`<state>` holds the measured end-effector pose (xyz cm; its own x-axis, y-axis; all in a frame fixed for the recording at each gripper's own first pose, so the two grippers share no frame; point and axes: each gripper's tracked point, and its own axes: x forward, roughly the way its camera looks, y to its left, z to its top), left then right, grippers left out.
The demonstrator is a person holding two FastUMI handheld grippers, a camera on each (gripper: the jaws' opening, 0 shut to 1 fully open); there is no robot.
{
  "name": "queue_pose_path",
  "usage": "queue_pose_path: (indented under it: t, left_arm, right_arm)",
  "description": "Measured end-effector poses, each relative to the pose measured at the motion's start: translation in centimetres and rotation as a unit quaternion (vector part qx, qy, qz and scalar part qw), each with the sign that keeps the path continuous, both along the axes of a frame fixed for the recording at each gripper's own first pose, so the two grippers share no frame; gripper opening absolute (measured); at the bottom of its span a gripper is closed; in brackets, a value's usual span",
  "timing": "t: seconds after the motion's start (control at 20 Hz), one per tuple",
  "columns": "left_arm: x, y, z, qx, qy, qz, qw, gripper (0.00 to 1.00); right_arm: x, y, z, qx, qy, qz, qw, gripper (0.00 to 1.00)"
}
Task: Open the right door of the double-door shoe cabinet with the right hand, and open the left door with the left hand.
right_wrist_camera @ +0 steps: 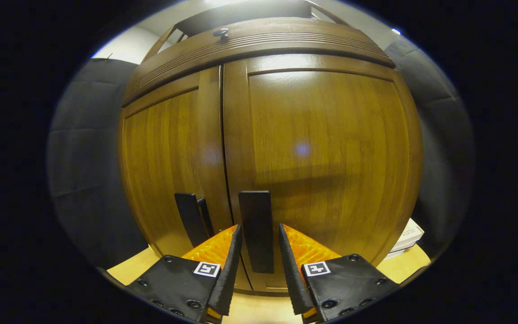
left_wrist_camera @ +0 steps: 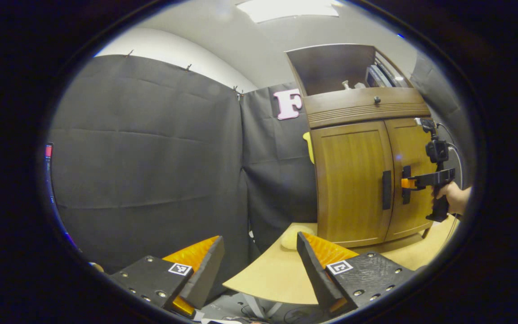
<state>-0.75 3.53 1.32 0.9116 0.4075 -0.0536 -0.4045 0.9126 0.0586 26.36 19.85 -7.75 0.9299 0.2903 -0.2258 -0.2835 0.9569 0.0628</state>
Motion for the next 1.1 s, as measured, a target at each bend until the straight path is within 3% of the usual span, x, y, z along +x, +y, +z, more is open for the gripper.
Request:
queue_pose_path:
  t: [0.15, 0.2, 0.4, 0.45, 0.5, 0.65, 0.85, 0.9, 0.95, 1.1]
  left_arm:
    - [-0.1, 0.0, 0.1, 0.003, -0.002, 0.005, 1.000, 0.93]
    - [-0.1, 0.0, 0.0, 0.003, -0.002, 0.006, 1.000, 0.93]
    - [-0.3, -0.1, 0.1, -0.001, -0.004, -0.003, 1.000, 0.94]
    - [-0.3, -0.1, 0.3, 0.000, -0.006, -0.007, 1.000, 0.94]
    - [-0.2, -0.1, 0.3, 0.000, -0.008, -0.012, 1.000, 0.94]
    - [0.0, -0.1, 0.5, 0.003, -0.013, -0.033, 0.999, 0.93]
    - [0.7, -0.2, -0.3, 0.005, -0.025, -0.055, 0.998, 0.93]
    - [0.9, -0.3, -0.5, 0.004, -0.027, -0.060, 0.998, 0.93]
    - [1.0, -0.3, -0.7, 0.001, -0.028, -0.066, 0.997, 0.93]
    - [1.2, -0.3, -1.1, -0.010, -0.033, -0.088, 0.996, 0.94]
  right_arm:
    - [0.6, 0.0, -0.4, -0.017, 0.011, -0.018, 1.000, 0.49]
    - [0.5, 0.0, -0.4, -0.018, 0.014, -0.022, 1.000, 0.33]
    - [0.9, 0.2, -0.8, -0.034, 0.029, -0.028, 0.999, 0.33]
    - [0.9, 0.2, -0.6, -0.039, 0.033, -0.027, 0.998, 0.28]
    - [0.4, 0.0, -0.4, -0.040, 0.032, -0.026, 0.998, 0.14]
    - [0.0, 0.0, -0.6, -0.016, 0.042, -0.025, 0.999, 0.10]
    - [-1.9, -0.4, -0.1, -0.021, 0.043, -0.015, 0.999, 0.04]
    - [-2.6, -0.6, -0.2, -0.016, 0.049, -0.011, 0.999, 0.08]
    - [-3.2, -0.9, 0.0, -0.011, 0.049, -0.006, 0.999, 0.05]
    - [-5.8, -2.1, 0.1, -0.005, 0.048, 0.014, 0.999, 0.08]
